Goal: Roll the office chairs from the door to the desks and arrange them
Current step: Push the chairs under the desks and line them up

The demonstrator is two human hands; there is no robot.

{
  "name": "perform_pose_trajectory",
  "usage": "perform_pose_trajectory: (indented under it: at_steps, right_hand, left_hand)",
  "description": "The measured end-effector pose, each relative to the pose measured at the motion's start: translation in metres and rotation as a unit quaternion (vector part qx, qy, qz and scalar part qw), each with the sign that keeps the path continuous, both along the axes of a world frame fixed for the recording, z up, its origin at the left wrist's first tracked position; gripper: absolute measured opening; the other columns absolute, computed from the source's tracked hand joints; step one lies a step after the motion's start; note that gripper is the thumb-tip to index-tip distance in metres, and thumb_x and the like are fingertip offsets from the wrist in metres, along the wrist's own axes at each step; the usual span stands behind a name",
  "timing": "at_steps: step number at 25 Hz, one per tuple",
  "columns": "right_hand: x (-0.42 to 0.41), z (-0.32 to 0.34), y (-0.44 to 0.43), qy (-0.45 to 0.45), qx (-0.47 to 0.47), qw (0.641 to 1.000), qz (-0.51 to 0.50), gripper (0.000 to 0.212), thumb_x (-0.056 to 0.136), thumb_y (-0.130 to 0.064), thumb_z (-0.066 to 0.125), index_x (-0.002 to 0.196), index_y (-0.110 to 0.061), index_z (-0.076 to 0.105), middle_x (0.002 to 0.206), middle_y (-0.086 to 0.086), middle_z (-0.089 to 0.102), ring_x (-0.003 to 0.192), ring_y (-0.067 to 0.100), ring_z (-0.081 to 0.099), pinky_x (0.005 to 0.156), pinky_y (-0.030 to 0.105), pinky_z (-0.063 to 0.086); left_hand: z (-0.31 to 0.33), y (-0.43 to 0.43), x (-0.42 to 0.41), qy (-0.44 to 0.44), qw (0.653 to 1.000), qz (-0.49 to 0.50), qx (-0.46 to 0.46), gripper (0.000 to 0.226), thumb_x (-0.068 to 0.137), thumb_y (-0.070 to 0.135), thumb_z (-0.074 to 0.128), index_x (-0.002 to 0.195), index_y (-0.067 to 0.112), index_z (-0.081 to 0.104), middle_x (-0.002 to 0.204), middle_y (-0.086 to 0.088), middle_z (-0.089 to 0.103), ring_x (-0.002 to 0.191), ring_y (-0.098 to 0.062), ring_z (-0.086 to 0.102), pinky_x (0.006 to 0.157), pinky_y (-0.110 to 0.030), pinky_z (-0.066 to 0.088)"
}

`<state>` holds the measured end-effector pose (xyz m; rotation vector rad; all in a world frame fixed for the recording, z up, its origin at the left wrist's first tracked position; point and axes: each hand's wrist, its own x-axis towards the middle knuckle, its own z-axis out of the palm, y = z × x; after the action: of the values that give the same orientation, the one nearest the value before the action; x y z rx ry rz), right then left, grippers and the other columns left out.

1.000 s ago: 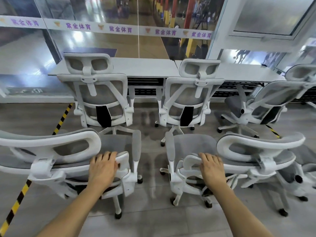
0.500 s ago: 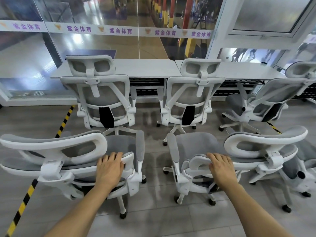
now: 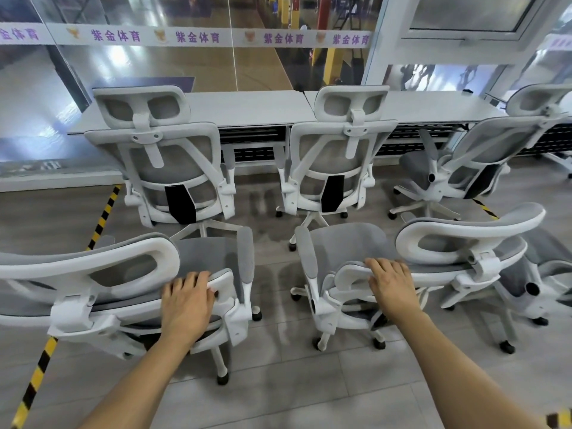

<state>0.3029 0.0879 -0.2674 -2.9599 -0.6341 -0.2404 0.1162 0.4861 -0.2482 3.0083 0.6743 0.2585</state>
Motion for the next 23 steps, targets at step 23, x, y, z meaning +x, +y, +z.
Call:
perform_pose_trajectory:
  at_steps: [23]
  right_hand:
    - [0.011, 0.017, -0.478, -0.017, 0.153, 0.98, -0.128, 0.034, 0.084, -0.012, 0.066, 0.117, -0.022, 0.063, 0.111, -0.005, 0.067, 0.099, 0.023, 0.058, 0.085, 0.037, 0.046]
  left_hand:
    - [0.022, -0.605, 0.155, -0.061, 0.912, -0.369, -0.17, 0.028, 0.092, 0.03, 0.043, 0.115, 0.025, 0.059, 0.112, 0.006, 0.059, 0.1, -0.019, 0.055, 0.091, -0.032, 0.045]
